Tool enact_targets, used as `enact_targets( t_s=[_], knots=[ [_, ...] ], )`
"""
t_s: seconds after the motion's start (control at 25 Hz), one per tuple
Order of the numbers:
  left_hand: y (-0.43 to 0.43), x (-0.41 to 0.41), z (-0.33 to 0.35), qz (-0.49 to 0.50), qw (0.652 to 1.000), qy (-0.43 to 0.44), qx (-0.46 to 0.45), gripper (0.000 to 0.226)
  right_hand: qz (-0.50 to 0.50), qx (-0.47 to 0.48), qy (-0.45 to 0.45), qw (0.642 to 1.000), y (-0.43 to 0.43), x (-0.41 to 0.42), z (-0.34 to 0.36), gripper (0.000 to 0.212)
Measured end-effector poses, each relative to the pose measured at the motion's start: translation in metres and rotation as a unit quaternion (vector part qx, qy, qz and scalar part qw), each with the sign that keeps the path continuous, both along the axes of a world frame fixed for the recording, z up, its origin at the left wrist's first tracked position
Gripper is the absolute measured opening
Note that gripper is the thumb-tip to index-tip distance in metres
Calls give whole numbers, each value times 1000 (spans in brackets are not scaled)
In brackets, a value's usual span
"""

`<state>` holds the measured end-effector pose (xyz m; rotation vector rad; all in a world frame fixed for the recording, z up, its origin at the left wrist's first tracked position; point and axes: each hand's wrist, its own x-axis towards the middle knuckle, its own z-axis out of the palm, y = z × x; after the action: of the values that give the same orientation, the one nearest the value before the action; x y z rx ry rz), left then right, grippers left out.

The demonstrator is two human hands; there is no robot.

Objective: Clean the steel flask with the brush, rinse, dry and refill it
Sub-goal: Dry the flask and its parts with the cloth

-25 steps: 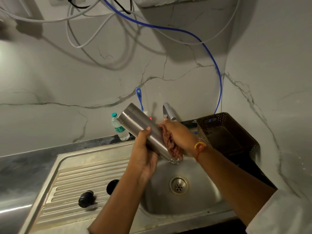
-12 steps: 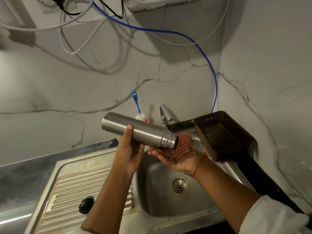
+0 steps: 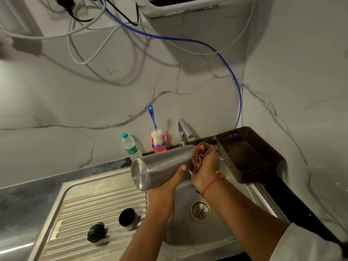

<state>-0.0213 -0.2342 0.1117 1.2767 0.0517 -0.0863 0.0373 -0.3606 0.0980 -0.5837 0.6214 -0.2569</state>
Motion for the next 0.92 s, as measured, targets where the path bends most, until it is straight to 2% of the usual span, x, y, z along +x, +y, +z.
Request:
enact_targets(
  t_s=[0.08,0.12,0.16,0.24,0.32,0.36,0.4,0.48,0.6,0.64,0.72,0.8,0.84,0.92],
  knots=[
    [4,2,9,19,997,-1,-70,64,-38,-127,-12,991,3,-9,5,39],
    [7,4,15,34,993,8,-108,61,-49,-228,-36,972,2,-15,8,34],
    [10,7,21,46,989,19,-137,57,-53,-339,-60,937,0,-23,13,30],
    [17,8,25,49,986,36,-153,54,-38,-528,-125,839,-14,-31,15,30],
    [23,9,26,46,987,38,-148,54,10,-655,-174,735,-30,-36,22,34],
    [25,9,28,42,988,37,-143,56,59,-682,-169,709,-35,-35,27,34],
    [28,11,28,34,990,33,-132,59,122,-677,-150,710,-40,-33,31,34],
    [32,12,31,11,993,30,-114,63,243,-601,-113,753,-47,-26,38,38],
    [37,15,31,-36,990,31,-132,69,381,-312,-54,869,-56,-23,37,31],
    [38,16,29,-52,987,36,-151,82,428,-207,-27,879,-59,-27,36,34],
    [36,22,26,-65,973,51,-214,111,492,-12,-36,870,-51,-39,27,54],
    [30,26,24,-60,962,39,-263,118,439,156,-69,882,-29,-48,19,68],
    [26,28,23,-56,962,23,-265,115,382,205,-99,896,-17,-48,15,69],
    [20,26,21,-43,966,-3,-253,103,267,233,-149,923,2,-45,20,64]
  ],
)
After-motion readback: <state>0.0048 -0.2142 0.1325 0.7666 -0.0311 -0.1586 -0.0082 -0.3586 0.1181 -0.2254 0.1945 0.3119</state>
